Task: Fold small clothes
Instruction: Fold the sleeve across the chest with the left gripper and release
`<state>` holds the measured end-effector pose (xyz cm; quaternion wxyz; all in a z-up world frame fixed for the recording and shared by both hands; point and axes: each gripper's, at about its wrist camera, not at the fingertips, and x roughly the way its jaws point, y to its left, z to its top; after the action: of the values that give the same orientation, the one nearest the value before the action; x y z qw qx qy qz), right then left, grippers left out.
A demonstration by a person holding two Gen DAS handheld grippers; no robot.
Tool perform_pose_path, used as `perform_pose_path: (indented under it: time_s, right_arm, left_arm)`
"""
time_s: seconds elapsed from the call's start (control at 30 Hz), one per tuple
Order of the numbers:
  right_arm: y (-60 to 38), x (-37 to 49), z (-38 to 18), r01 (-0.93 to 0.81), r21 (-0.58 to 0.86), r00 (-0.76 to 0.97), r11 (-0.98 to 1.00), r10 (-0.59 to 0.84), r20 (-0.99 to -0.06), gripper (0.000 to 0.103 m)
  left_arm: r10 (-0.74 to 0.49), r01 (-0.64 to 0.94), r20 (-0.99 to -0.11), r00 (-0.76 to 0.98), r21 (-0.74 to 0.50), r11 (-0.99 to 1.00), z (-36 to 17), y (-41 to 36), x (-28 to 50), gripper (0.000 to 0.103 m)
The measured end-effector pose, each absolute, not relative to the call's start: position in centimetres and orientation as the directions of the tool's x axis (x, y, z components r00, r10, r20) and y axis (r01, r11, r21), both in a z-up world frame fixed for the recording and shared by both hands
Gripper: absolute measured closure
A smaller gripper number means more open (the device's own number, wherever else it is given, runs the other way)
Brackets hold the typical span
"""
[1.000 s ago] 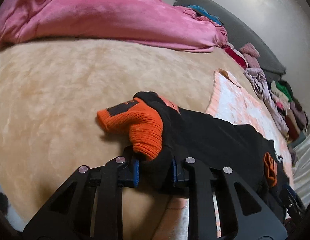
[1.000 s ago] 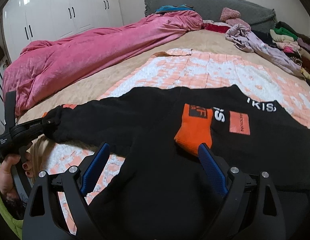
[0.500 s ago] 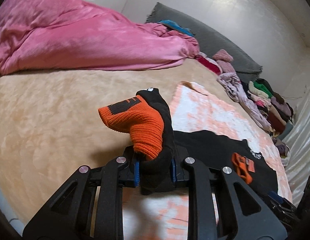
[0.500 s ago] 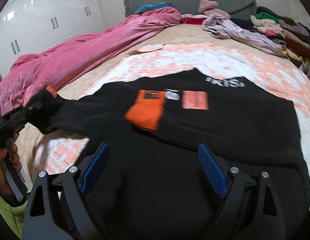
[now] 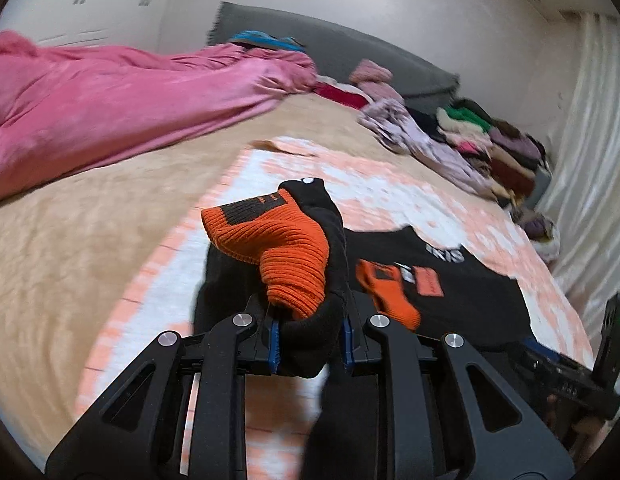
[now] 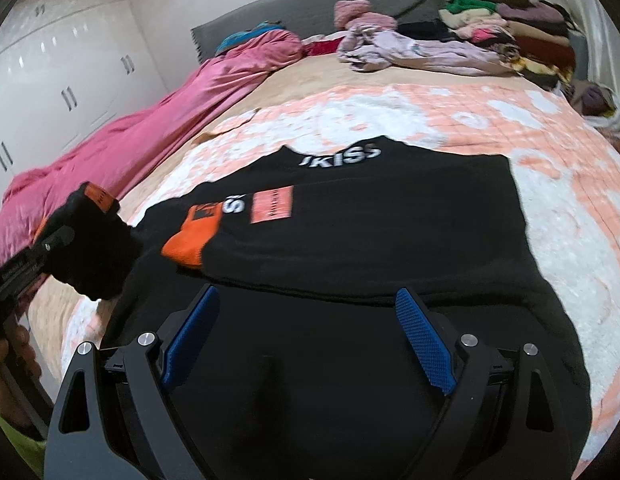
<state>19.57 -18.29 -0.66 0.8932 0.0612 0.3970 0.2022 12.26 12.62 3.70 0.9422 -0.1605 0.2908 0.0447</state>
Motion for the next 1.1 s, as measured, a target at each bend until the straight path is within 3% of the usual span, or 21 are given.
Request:
perform_pose_path:
  time_s: [0.4, 0.47, 0.5, 0.6, 0.73, 0.83, 1.0, 1.1]
  right_arm:
    - [-24.1, 19.8, -0.5, -0.208, 0.282, 0.651, 0.936, 0.348, -0.675, 0.014]
    - [-24.6, 19.9, -0.5, -0.195, 0.282, 0.654, 0.939, 0.339, -0.677, 0.014]
    - [-24.8, 20.0, -0.5, -0.189, 0.281, 0.657, 0.941, 0.334, -0.676, 0.014]
    - [-24.8, 20.2, -0.3, -0.182, 0.274, 0.664, 0.944, 0.324, -0.674, 0.014]
    - [-24.3, 20.4, -0.4, -0.183, 0.263, 0.662, 0.947, 0.316, -0.680, 0.014]
    - [-22.8, 20.5, -0.7, -0.209, 0.257, 0.643, 0.944, 0.330, -0.690, 0.014]
    - [-19.1, 20.5, -1.5, -0.297, 0.295, 0.572, 0.908, 0.416, -0.707, 0.014]
    - [-15.9, 20.6, -2.6, -0.360, 0.341, 0.485, 0.869, 0.486, -0.727, 0.024]
  left_arm:
    - [-0.108, -0.025, -0.621, 0.777, -0.201, 0.979, 1.2, 4.2, 15.8, 0.087]
    - [-0.131, 0.005, -0.626, 0.769, -0.198, 0.980, 0.4, 3.5, 16.0, 0.079]
    - [-0.170, 0.045, -0.624, 0.763, -0.211, 0.976, 0.0, 3.1, 16.1, 0.067]
    - [-0.295, 0.149, -0.611, 0.735, -0.278, 0.949, -0.8, 2.4, 15.9, 0.062]
    - [-0.356, 0.207, -0.543, 0.761, -0.317, 0.926, -0.4, 3.0, 14.8, 0.050]
    - [-0.333, 0.181, -0.495, 0.803, -0.331, 0.926, 0.3, 4.8, 14.0, 0.047]
    - [-0.142, -0.004, -0.493, 0.859, -0.282, 0.959, 0.4, 9.1, 13.8, 0.043]
    - [-0.054, -0.111, -0.509, 0.859, -0.288, 0.951, -0.1, 11.5, 14.2, 0.040]
